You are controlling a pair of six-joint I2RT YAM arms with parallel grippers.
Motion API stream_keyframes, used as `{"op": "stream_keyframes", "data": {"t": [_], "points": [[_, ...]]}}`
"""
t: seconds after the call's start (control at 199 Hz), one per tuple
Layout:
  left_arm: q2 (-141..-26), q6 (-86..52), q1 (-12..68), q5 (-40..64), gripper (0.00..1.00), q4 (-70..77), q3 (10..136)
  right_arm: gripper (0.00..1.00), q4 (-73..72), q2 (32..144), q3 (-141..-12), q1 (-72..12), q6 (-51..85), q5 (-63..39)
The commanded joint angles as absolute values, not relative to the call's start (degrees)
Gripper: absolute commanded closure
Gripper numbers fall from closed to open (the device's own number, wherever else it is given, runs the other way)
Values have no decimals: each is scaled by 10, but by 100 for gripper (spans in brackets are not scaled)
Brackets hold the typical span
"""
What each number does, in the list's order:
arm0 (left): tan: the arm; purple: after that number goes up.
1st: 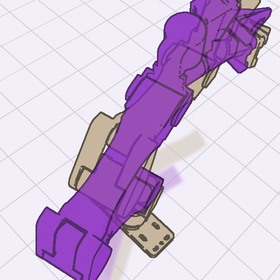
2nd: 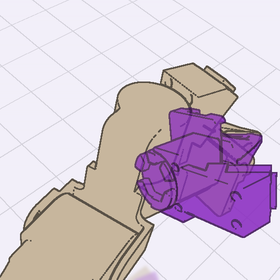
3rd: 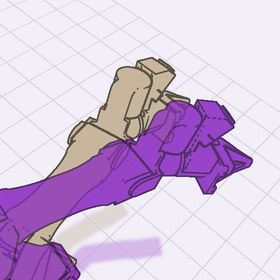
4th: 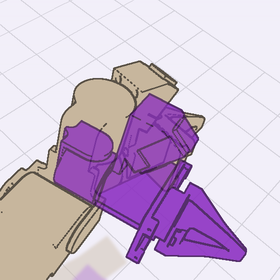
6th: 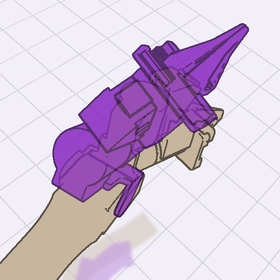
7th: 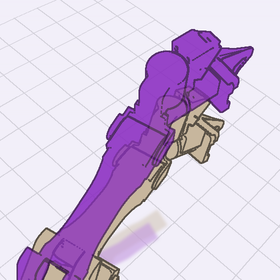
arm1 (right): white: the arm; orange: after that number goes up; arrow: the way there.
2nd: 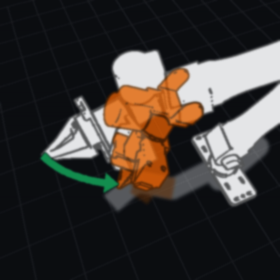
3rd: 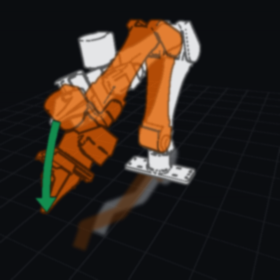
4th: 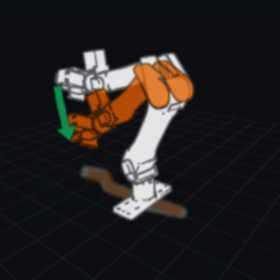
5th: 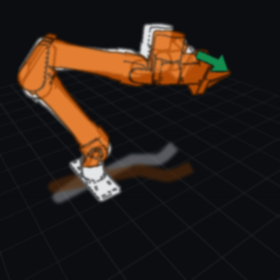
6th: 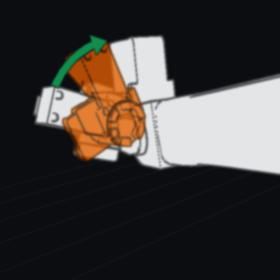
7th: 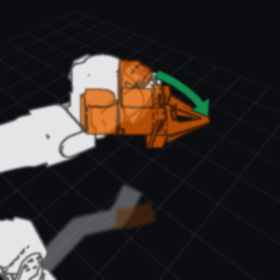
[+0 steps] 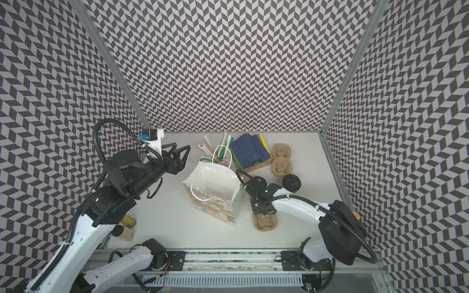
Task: Pack a coffee takeout order
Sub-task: Pick up the cup tray from the center of the table.
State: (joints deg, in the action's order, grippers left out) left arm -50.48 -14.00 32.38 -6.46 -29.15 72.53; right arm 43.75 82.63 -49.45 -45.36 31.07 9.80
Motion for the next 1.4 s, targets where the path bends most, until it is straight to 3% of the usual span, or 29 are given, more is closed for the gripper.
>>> {"op": "stream_keyframes", "data": {"t": [0.0,0.191,0.498,0.845,1.302,1.398], "points": [[-490,-141,327,-84,35,-269,721,55,428,832,-492,-449,316,99],[-477,-140,327,-99,35,-263,709,60,432,810,-482,-442,325,96],[-473,-140,327,-108,35,-264,707,59,431,821,-475,-441,324,86],[-468,-135,327,-120,35,-262,699,78,431,807,-474,-442,323,81],[-468,-134,327,-124,35,-260,696,81,475,768,-497,-443,334,104],[-469,-134,327,-124,35,-259,697,87,497,753,-513,-442,332,117]]}}
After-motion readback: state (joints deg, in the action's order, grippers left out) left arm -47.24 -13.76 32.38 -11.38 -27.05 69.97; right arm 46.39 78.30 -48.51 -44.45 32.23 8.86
